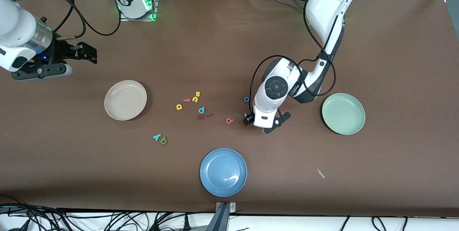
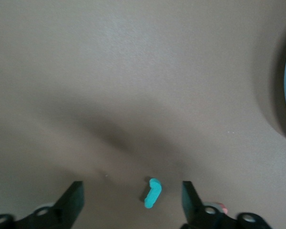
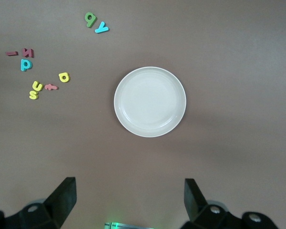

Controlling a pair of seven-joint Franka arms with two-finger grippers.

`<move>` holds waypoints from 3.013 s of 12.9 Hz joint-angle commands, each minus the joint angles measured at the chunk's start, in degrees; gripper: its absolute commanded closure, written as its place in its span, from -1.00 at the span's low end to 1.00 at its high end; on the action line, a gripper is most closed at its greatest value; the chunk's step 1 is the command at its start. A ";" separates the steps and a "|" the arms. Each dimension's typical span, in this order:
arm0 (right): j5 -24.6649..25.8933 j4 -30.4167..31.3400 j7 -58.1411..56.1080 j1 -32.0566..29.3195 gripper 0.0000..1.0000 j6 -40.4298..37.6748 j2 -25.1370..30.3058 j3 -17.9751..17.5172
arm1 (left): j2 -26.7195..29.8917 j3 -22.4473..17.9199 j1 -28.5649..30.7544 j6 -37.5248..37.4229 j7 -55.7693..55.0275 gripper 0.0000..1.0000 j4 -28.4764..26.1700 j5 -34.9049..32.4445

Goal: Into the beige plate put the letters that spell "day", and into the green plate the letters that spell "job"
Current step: 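Reach the left gripper to the cyan letter l and grasp it, then lift the cyan letter with the left gripper while the right gripper reaches letters, then carry the cyan letter over the green plate and open the left gripper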

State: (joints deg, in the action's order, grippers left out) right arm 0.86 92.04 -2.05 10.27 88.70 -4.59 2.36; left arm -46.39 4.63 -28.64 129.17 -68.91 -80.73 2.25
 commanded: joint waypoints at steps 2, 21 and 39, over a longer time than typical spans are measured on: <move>-0.86 -3.43 0.56 1.33 -0.99 0.16 -4.28 0.01 | -6.33 -2.25 -3.70 -0.68 -2.89 -0.74 8.20 0.65; -3.41 -0.37 8.03 5.55 -0.99 32.22 -23.26 -3.59 | -8.98 -2.34 -4.67 -0.59 -2.80 0.48 8.66 -0.05; -3.32 16.24 20.07 10.21 -0.99 54.39 -26.53 -6.57 | 8.05 -1.73 5.85 -29.64 18.16 1.00 6.38 -1.72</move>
State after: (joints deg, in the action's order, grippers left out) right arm -2.14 106.30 16.48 20.61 141.99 -32.54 -3.01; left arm -43.32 2.26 -26.31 105.02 -58.19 -70.99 1.05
